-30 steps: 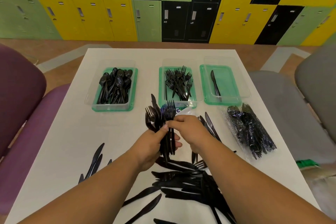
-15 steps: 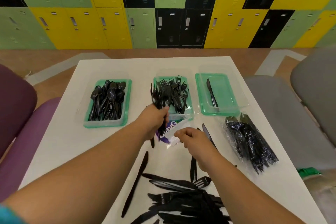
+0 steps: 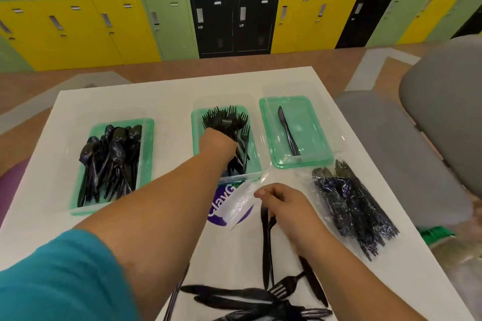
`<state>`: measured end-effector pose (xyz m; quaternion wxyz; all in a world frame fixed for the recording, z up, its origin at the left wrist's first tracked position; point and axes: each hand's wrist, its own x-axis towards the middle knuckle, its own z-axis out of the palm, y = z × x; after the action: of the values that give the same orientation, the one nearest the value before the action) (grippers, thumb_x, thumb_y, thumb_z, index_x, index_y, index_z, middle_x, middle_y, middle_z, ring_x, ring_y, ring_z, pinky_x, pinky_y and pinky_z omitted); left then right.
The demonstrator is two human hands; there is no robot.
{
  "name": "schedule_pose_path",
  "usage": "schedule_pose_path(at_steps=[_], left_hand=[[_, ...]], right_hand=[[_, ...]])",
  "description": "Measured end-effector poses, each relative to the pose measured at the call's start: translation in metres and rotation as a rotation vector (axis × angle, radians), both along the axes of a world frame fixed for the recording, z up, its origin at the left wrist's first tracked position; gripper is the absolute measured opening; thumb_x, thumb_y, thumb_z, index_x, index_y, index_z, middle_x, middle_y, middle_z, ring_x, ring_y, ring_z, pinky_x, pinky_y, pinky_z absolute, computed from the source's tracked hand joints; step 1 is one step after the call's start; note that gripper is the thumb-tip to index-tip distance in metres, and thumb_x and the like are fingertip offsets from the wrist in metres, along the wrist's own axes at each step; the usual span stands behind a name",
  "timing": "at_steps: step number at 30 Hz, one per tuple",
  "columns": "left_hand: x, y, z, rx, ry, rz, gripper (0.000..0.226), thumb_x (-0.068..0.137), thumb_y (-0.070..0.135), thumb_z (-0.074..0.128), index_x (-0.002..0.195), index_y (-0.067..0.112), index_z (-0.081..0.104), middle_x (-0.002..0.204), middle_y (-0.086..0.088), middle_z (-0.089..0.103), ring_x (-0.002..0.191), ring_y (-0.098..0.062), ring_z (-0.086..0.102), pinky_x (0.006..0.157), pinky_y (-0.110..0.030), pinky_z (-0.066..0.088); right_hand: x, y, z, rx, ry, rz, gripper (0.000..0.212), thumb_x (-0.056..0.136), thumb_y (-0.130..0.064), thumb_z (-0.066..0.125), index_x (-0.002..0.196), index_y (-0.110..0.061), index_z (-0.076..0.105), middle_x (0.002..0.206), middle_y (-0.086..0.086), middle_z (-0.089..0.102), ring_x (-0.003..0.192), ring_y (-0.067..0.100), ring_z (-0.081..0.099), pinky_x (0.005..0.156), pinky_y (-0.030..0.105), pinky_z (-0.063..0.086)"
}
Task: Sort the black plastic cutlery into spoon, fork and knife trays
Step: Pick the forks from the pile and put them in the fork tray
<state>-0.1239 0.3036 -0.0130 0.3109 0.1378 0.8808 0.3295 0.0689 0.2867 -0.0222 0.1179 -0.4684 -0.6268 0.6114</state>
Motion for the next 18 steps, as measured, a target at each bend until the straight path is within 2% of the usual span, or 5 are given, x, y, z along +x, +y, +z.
schedule_pose_path(at_steps=[6, 9, 12, 14, 18], left_hand=[[0.012, -0.008, 0.003, 0.097, 0.147, 0.002, 0.071, 0.082, 0.014, 0.069, 0.142, 0.01, 0.03, 0.14, -0.015, 0.034, 0.114, -0.031, 0.051, 0.095, -0.033, 0.046], [0.018, -0.023, -0.002, 0.136, 0.33, -0.202, 0.054, 0.085, 0.008, 0.061, 0.135, 0.019, 0.044, 0.147, -0.01, 0.024, 0.123, -0.029, 0.044, 0.095, -0.029, 0.039], [0.021, -0.034, -0.007, -0.065, 0.299, -0.485, 0.048, 0.095, 0.021, 0.052, 0.141, 0.017, 0.043, 0.158, -0.008, 0.01, 0.141, -0.03, 0.027, 0.112, -0.035, 0.029], [0.021, -0.039, -0.004, -0.123, 0.256, -0.517, 0.052, 0.097, 0.028, 0.047, 0.146, 0.014, 0.035, 0.16, -0.008, 0.007, 0.143, -0.029, 0.025, 0.113, -0.035, 0.026], [0.033, -0.057, 0.013, 0.052, 0.327, -0.458, 0.046, 0.097, 0.027, 0.049, 0.141, 0.016, 0.043, 0.157, -0.006, 0.018, 0.139, -0.022, 0.033, 0.109, -0.028, 0.027]], right_hand=[[0.008, 0.012, 0.002, 0.025, 0.039, -0.069, 0.014, 0.093, -0.016, 0.058, 0.088, -0.015, 0.071, 0.045, -0.017, 0.054, 0.045, -0.005, 0.048, 0.048, 0.007, 0.036], [0.013, 0.016, 0.004, 0.029, 0.026, -0.094, 0.013, 0.092, -0.02, 0.058, 0.087, -0.019, 0.071, 0.05, -0.016, 0.055, 0.051, -0.001, 0.048, 0.055, 0.015, 0.035], [0.022, 0.019, 0.009, 0.043, 0.011, -0.106, 0.014, 0.092, -0.021, 0.057, 0.087, -0.02, 0.07, 0.06, -0.01, 0.054, 0.06, 0.008, 0.048, 0.059, 0.021, 0.037], [0.029, 0.02, 0.013, 0.063, -0.006, -0.111, 0.014, 0.093, -0.019, 0.057, 0.088, -0.017, 0.07, 0.062, -0.005, 0.054, 0.062, 0.009, 0.047, 0.06, 0.02, 0.038], [0.05, 0.022, 0.018, 0.18, -0.084, -0.08, 0.01, 0.091, -0.019, 0.059, 0.087, -0.017, 0.068, 0.072, -0.004, 0.061, 0.066, 0.011, 0.055, 0.063, 0.022, 0.042]])
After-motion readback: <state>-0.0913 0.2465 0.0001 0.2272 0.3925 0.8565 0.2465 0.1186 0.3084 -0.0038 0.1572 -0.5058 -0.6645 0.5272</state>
